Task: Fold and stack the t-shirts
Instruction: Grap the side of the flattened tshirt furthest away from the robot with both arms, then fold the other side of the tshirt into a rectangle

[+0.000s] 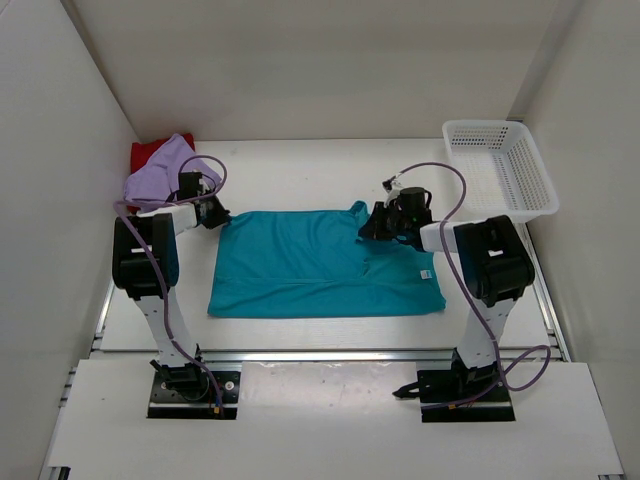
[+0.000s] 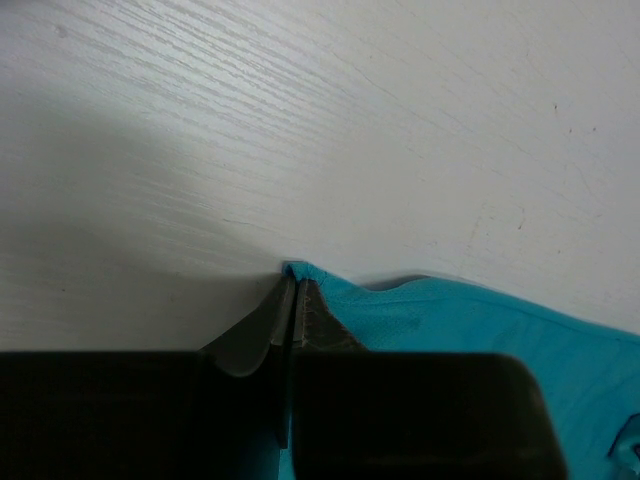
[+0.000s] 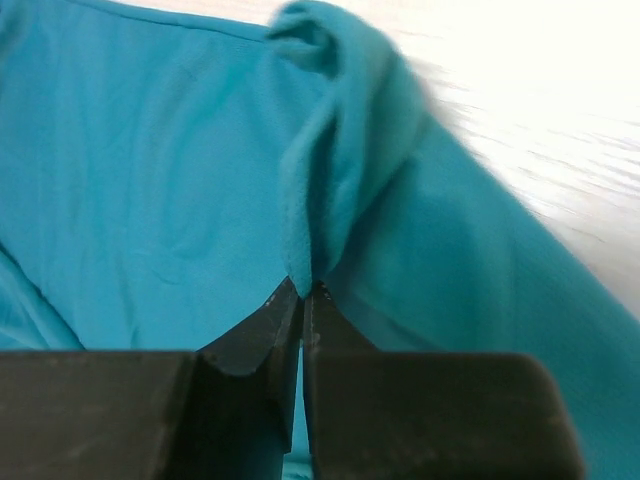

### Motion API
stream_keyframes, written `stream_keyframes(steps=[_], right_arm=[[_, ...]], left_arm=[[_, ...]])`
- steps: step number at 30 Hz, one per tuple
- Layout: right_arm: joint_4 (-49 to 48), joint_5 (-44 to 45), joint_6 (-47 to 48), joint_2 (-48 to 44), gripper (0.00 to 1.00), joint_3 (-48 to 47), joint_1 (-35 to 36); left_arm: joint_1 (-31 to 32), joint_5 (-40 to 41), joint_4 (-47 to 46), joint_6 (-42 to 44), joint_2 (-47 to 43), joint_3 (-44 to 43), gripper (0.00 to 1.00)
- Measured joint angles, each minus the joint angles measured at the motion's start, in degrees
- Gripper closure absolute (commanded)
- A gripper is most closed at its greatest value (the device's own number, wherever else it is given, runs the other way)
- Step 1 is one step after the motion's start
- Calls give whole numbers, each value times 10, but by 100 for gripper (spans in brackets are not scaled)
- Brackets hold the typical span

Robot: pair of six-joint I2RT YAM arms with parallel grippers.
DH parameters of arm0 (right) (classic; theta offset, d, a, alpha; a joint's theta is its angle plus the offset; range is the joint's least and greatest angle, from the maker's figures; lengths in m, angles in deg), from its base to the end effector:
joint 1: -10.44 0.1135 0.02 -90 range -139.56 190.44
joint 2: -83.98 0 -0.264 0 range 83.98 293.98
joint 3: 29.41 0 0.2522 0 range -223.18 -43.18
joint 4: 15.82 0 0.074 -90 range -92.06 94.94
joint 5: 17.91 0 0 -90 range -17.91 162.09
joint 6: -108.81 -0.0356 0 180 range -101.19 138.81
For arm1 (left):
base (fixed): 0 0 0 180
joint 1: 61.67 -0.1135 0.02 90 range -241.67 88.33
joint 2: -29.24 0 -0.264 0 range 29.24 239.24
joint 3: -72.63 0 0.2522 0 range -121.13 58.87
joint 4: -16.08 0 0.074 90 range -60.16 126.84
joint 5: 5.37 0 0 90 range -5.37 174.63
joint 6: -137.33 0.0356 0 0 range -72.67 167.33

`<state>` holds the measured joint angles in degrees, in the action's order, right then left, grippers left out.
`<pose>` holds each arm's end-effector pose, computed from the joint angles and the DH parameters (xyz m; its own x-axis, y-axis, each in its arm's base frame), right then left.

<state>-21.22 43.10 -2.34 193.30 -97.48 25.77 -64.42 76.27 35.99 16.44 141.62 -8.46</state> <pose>0.3640 0.1177 0.1348 -0.7469 0.1225 -0.6535 -0.3652 0.7458 0.5572 0.4043 0.0142 0.1415 -0.6904 -0.5417 -0.4796 -0.3623 0.8326 -0.4189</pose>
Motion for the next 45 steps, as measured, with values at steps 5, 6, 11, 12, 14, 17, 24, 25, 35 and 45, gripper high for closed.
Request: stream_keyframes(steps=[5, 6, 11, 12, 14, 17, 24, 25, 35, 45], right_arm=[[108, 17, 30, -3, 100, -56, -33], [140, 26, 43, -3, 100, -87, -45], [301, 99, 149, 32, 100, -311, -77], [326, 119, 174, 44, 100, -357, -78], [374, 164, 225, 70, 99, -432, -73], [424, 233, 287, 114, 100, -504, -54], [468, 285, 340, 162, 100, -477, -28], [468, 281, 340, 162, 100, -464, -30], [428, 269, 303, 156, 100, -440, -42], [399, 275, 272, 54, 100, -366, -61]], left_arm=[[0, -3, -2, -5, -3, 2, 100], [-1, -5, -4, -7, -5, 2, 100], [-2, -13, -7, -17, -17, 3, 100], [-2, -16, -9, -18, -20, 3, 100], [-2, -20, -14, -23, -25, 4, 100], [-2, -24, -21, -28, -32, 11, 100], [-5, -29, -23, -33, -35, 23, 100], [-5, -29, -24, -34, -35, 23, 100], [-14, -42, -35, -55, -36, 8, 100], [-13, -57, -68, -74, -138, 67, 100]])
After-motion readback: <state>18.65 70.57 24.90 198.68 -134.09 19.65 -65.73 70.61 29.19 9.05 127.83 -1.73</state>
